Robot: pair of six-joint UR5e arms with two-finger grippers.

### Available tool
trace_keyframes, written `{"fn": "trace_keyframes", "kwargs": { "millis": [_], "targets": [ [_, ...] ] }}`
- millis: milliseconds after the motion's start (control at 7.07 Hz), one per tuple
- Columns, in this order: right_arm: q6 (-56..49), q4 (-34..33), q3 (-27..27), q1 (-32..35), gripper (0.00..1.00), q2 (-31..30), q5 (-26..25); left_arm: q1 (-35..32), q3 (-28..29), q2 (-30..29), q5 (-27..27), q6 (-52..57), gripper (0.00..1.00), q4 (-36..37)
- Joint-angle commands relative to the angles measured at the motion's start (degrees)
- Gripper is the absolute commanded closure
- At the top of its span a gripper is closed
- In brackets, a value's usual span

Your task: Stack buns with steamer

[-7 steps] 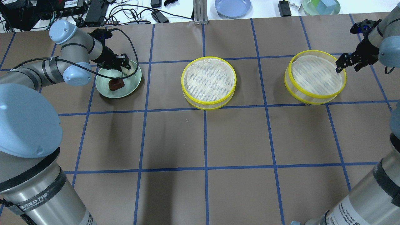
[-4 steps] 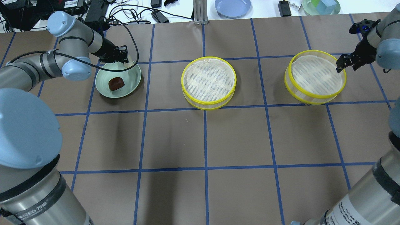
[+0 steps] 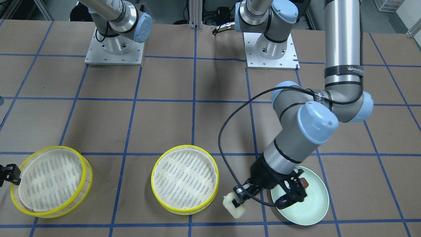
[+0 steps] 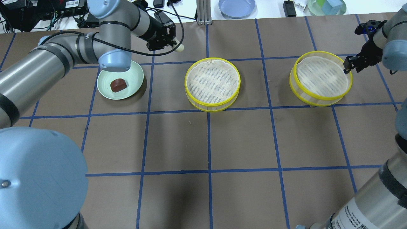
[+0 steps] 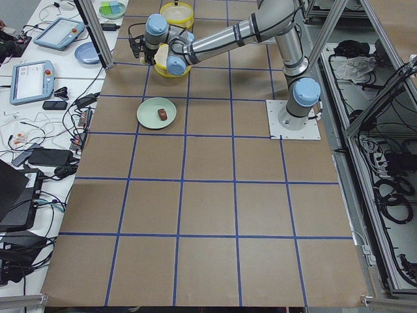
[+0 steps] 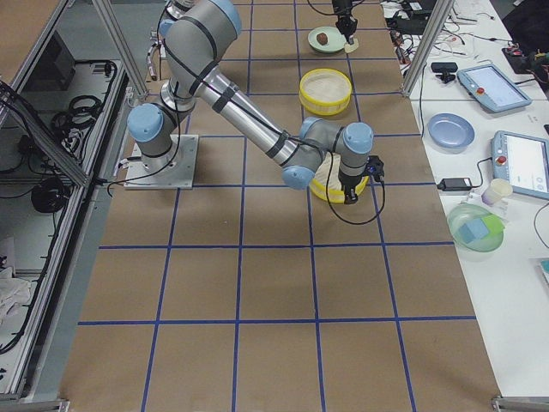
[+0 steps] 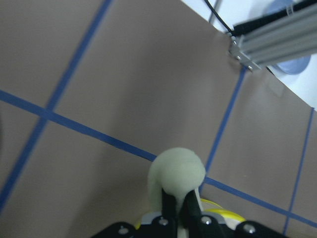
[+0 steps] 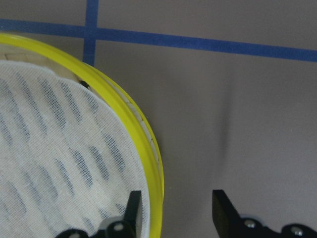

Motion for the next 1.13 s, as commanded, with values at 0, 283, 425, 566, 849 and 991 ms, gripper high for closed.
{"fn": "trace_keyframes", "kwargs": {
  "millis": [0,283,425,566,849,991],
  "targets": [
    [-0.19,-0.41,0.28,0.00,0.48,0.35,1.47,-5.16,-0.88,-1.95,-0.72,-6.04,0.95,1.46],
    [-0.36,-0.77,0.37,0.00,0.64,0.97,1.30,-5.26,-2.02,-2.84,-0.72,-5.70,0.57,1.11],
    [-1.15,-0.94,0.37,0.00,0.73,0.97,1.29,-5.26,-2.72,-2.84,-0.55,-5.43,0.20,1.37],
    [-1.59,-0.86,0.37,0.00,0.75,0.62,1.29,-5.26,-2.73,-2.40,-0.28,-5.08,0.00,1.37],
    [-0.98,-0.07,0.37,0.00,0.90,0.35,1.29,-5.17,-2.04,-0.12,-0.02,-1.68,0.00,-2.64],
    [-0.89,0.11,0.37,0.00,0.94,-0.35,1.21,-5.00,-1.59,1.28,0.07,1.83,0.00,-5.72]
  ]
}}
